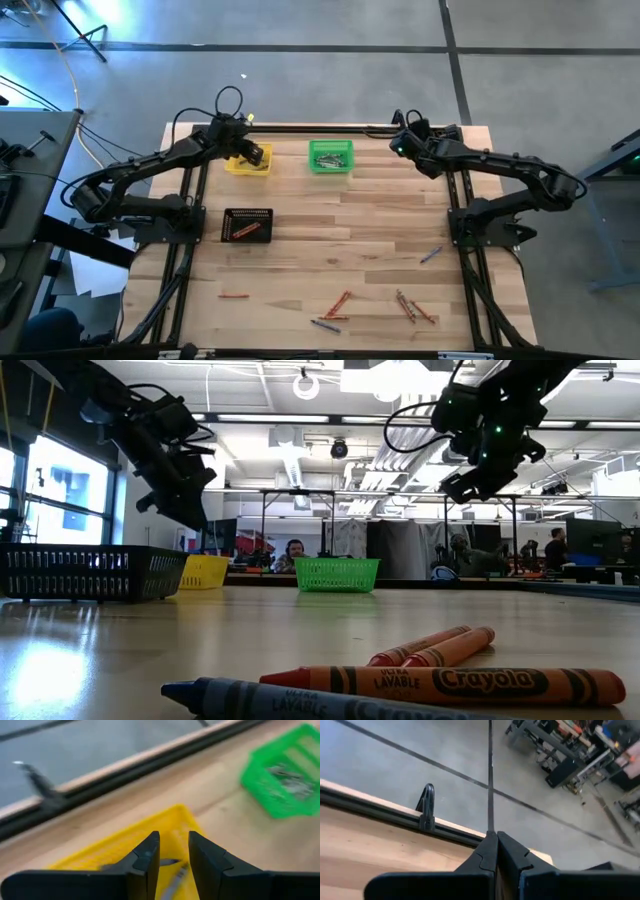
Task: Sort crayons
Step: Put the orange crayon into the black bin
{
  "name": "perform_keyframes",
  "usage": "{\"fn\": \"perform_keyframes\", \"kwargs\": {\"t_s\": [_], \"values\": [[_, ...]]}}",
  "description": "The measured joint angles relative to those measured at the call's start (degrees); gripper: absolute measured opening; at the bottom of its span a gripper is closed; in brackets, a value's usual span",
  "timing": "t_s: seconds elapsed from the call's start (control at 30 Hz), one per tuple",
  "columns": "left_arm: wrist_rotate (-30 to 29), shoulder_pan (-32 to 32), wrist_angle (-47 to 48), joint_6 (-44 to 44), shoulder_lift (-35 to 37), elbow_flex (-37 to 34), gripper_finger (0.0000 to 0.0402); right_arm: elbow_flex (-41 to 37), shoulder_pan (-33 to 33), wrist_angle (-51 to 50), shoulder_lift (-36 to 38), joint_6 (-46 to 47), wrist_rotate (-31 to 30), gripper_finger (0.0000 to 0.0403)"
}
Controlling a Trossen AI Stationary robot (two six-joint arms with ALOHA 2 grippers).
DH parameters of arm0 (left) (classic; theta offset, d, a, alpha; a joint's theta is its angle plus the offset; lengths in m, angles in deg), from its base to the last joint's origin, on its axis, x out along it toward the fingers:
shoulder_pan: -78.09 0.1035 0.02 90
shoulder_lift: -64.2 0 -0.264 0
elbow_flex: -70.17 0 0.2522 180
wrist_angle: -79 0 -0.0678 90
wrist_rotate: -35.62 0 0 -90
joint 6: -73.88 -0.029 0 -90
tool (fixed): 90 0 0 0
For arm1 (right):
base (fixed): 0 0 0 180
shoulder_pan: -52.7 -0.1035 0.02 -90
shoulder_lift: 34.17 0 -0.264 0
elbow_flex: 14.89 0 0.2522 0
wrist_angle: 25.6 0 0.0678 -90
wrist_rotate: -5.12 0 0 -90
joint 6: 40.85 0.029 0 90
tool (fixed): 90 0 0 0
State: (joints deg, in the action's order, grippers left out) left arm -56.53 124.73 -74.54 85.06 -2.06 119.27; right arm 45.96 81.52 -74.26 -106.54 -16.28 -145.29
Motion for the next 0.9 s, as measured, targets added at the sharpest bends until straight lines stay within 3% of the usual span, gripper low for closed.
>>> {"fn": "perform_keyframes", "kwargs": {"t_s": [0.17, 0.3, 0.63, 0.9], "values": [[-1.1, -3.6, 0.2, -2.1, 0.0, 0.0, 0.0092, 0.0, -0.5, 0.6, 0.0, -2.8, 0.0, 0.0000], [-7.3, -6.3, 0.3, -0.7, 0.0, 0.0, 0.0092, 0.0, -0.5, 0.5, 0.0, -2.1, 1.8, 0.0000], [-27.0, -12.1, 2.8, 5.2, 0.0, 0.0, 0.0092, 0.0, -0.8, 2.0, 0.0, 4.8, 17.1, 0.0000], [-31.9, -14.3, 7.3, 8.0, 0.0, 0.1, 0.0092, 0.0, -0.8, 2.0, 0.0, 8.9, 31.0, 0.0000]]}}
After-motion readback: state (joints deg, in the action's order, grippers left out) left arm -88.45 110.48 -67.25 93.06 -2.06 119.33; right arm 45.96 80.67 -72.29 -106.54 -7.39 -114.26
